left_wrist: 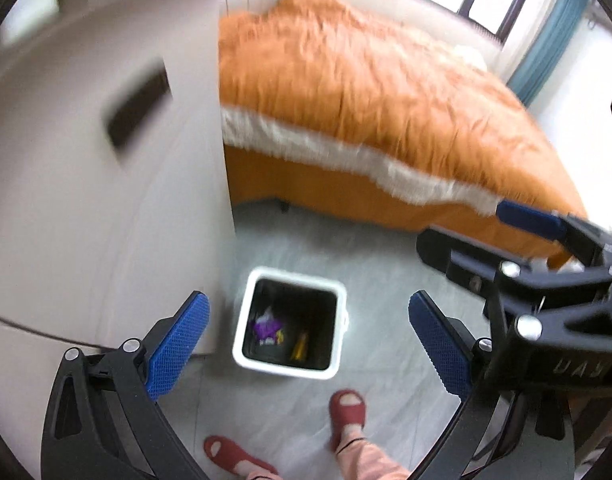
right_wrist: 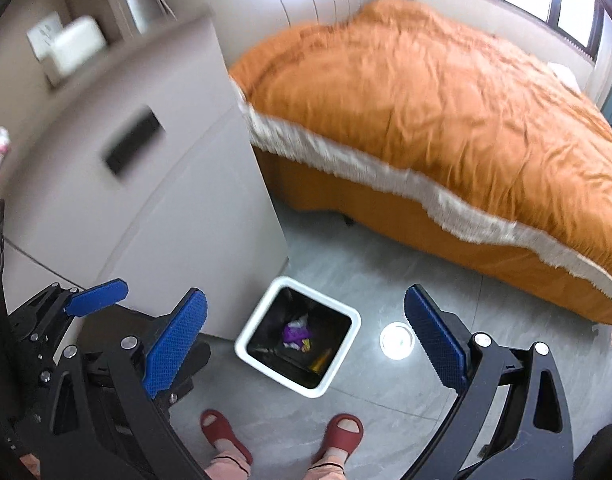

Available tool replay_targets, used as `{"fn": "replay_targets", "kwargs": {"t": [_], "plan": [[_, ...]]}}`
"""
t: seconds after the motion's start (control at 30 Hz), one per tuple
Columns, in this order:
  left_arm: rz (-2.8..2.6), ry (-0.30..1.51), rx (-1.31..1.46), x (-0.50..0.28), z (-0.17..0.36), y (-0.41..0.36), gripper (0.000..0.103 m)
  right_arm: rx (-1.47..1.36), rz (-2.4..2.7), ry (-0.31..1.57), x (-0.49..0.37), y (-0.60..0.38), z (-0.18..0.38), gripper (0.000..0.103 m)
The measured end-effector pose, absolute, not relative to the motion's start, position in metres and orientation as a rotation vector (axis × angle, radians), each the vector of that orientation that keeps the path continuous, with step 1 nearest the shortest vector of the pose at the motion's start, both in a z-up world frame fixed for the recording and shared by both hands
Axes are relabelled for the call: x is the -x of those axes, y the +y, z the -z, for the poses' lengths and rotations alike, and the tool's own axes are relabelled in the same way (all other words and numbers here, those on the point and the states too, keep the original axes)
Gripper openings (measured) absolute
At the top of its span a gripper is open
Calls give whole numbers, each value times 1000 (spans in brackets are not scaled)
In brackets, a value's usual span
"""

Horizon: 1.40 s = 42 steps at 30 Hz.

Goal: Collect trash
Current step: 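Grasp the red cigarette pack with the left tool while the right tool grasps the plastic bottle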

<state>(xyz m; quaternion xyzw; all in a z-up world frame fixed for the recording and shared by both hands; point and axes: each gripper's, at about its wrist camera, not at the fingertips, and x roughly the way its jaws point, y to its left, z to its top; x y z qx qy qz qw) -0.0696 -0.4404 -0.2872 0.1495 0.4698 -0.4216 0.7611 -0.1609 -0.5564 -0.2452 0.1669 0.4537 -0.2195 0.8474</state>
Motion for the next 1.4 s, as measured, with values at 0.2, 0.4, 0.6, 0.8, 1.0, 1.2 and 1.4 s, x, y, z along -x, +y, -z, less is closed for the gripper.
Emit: {"fn": "replay_targets", "kwargs": {"t": [0.2, 0.4, 0.6, 0.8, 1.0, 1.2, 1.4], "plan": [[871, 896, -247, 73, 194, -400, 98, -343, 404, 850, 164, -531, 166, 98], [746, 796, -194, 58, 142, -334, 98, -263, 236, 779, 129, -479, 109, 98], [566, 728, -186, 27, 114, -244, 98, -133, 13, 750, 73, -402, 80, 98], [419, 675, -227, -7, 106, -146, 98, -62, -169, 773, 22, -331, 69, 98], [431, 696, -295, -41, 116, -90, 98, -99, -307, 832, -35, -282, 86, 98], [486, 695, -432, -65, 138, -88, 98, -129, -379, 948, -87, -265, 124, 98], [565, 737, -472, -91, 156, -89, 98, -160, -447, 980, -118, -254, 144, 98]]}}
